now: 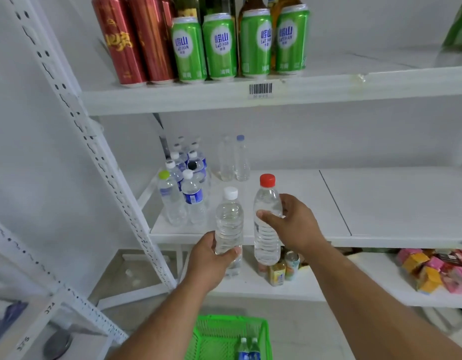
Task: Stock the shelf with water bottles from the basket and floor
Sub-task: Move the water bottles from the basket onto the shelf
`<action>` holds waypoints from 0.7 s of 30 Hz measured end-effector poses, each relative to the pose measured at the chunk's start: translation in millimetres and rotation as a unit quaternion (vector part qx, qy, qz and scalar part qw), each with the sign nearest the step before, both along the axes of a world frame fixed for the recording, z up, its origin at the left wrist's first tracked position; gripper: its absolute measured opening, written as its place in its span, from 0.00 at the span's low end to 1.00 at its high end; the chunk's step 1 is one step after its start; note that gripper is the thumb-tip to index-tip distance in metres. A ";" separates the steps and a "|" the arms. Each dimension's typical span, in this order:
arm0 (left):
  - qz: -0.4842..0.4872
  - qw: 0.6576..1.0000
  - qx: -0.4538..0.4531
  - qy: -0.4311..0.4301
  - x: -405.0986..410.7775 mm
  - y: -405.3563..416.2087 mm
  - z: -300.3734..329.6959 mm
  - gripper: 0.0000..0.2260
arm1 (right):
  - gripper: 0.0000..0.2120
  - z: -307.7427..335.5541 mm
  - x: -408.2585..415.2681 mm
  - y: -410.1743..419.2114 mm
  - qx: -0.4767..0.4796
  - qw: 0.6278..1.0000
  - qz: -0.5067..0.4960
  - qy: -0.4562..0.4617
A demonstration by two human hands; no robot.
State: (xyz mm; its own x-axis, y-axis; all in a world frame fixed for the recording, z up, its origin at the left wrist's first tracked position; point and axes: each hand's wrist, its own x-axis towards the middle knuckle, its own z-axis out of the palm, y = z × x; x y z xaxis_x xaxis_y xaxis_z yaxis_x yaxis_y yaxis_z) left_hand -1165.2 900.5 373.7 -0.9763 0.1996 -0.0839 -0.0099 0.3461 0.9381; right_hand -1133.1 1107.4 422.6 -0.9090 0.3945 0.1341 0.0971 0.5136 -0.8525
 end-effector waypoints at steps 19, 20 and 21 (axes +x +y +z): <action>0.002 1.000 -0.002 0.003 -179.7 45.0 -16.3 0.15 | 0.21 -13.4 -170.5 30.9 -0.003 0.998 -0.047 -0.032; 0.007 1.000 -0.003 0.004 -189.4 49.5 -17.8 0.14 | 0.21 -15.2 -181.2 33.8 -0.002 0.998 -0.046 -0.033; 0.012 1.000 0.001 0.005 -198.1 54.1 -19.3 0.14 | 0.21 -17.1 -191.4 37.1 -0.002 0.998 -0.043 -0.035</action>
State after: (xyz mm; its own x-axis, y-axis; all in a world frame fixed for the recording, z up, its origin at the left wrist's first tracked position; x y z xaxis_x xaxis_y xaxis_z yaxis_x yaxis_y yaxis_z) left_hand -1363.4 954.6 354.4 -0.9815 0.1768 -0.0741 -0.0088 0.3442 0.9388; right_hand -1324.4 1144.4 405.6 -0.8785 0.4727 0.0698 0.2009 0.4979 -0.8437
